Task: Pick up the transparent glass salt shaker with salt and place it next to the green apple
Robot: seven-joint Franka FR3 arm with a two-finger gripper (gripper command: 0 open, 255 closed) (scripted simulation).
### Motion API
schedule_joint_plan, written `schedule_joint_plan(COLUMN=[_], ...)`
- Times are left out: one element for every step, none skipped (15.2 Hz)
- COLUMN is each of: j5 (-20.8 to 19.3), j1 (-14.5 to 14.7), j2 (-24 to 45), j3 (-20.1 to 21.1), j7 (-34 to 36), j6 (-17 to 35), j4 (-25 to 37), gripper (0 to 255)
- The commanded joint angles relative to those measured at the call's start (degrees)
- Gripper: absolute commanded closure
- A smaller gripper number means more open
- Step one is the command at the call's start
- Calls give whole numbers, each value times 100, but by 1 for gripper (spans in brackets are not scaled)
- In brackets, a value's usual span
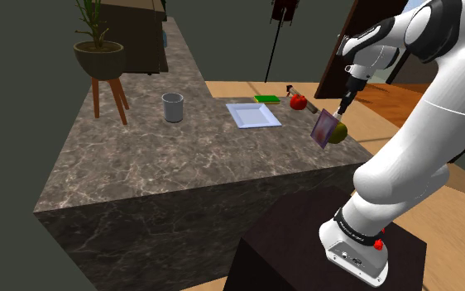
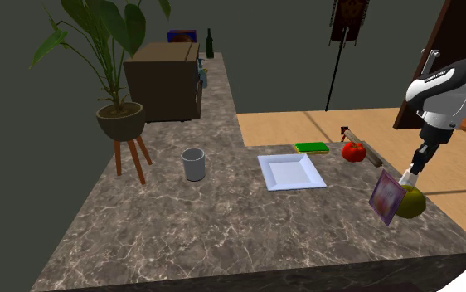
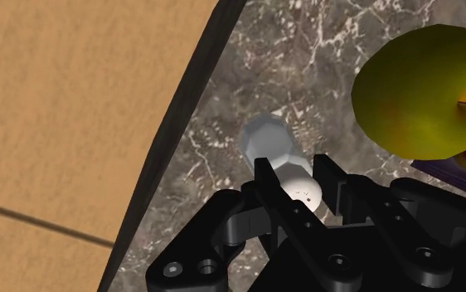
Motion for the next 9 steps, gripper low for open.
schedule_joint_plan(j5=[0,0,0,0,0,0,0,0,-42], j1=[0,0,0,0,0,0,0,0,4], j2=[0,0,0,0,0,0,0,0,-59], j3=[0,0,0,0,0,0,0,0,-6], j7=[0,0,0,0,0,0,0,0,29], j6=[2,2,2,2,2,2,2,2,-183], j4=[-1,-1,-1,-1,-1,-1,-1,-1,137], gripper=[255,255,0,0,0,0,0,0,0])
